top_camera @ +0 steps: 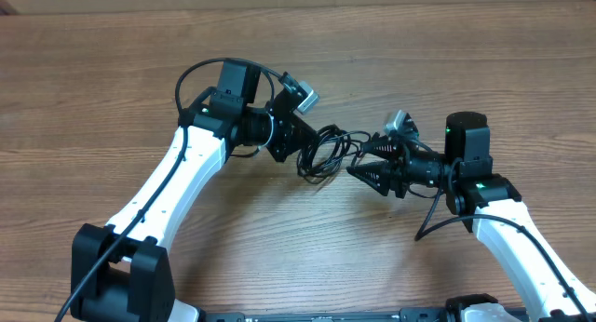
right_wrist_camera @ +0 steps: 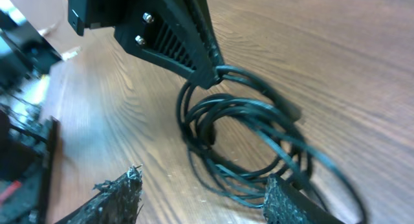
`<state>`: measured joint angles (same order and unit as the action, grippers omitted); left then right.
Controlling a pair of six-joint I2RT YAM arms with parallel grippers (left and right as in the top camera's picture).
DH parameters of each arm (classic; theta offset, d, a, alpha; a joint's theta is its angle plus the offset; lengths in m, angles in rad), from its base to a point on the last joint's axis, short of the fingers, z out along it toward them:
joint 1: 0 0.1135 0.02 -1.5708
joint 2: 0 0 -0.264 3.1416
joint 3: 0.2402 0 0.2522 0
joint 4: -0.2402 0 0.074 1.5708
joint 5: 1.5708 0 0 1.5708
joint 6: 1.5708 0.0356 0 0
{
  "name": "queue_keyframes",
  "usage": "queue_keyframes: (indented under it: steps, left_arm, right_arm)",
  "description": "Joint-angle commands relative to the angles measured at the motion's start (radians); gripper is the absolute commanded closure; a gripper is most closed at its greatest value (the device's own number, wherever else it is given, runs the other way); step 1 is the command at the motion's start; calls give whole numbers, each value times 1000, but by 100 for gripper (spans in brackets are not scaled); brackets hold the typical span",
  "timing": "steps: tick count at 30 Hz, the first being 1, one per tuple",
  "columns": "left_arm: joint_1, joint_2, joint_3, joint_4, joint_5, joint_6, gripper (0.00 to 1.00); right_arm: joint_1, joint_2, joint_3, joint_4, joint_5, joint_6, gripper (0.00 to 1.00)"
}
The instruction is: Untangle cables
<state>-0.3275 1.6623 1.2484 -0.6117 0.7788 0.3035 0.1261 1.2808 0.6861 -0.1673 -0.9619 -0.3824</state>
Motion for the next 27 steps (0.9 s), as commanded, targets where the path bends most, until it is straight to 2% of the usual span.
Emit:
queue_keyframes:
  steps: [1,5,9,15,20,23,24,25,26,27]
  left_arm:
    - [-3,-15,-2,-24,62,100,96]
    - [-4,-15,-2,-31,213,167,96]
    - [-16,-15,-2,-31,289,206,95]
    - [-63,-15,-2,-25,298,237,96]
    - [-102,-15,-2,19,331,255,96]
    - [-106,-15,-2,58,375,262,96]
    - [-105,-15,-2,69,379,261,96]
    - [-105,-15,-2,76,379,262,96]
    - [-103,-15,-2,81,377,262,96]
    - [-101,-15,-2,85,377,262,96]
  right_arm:
    - [5,-11,14,8,67,-145,38]
    - [5,-11,14,8,152,-253,34]
    - [5,-11,14,19,154,-362,30]
    - [5,-11,14,46,154,-360,25]
    - [5,-11,14,40,154,-360,27]
    - [5,-11,14,23,154,-360,39]
    - [5,-11,14,14,154,-360,49]
    - [5,-11,14,6,154,-360,66]
    - [5,-11,14,-1,154,-360,88]
    - [5,-11,14,-9,154,-359,96]
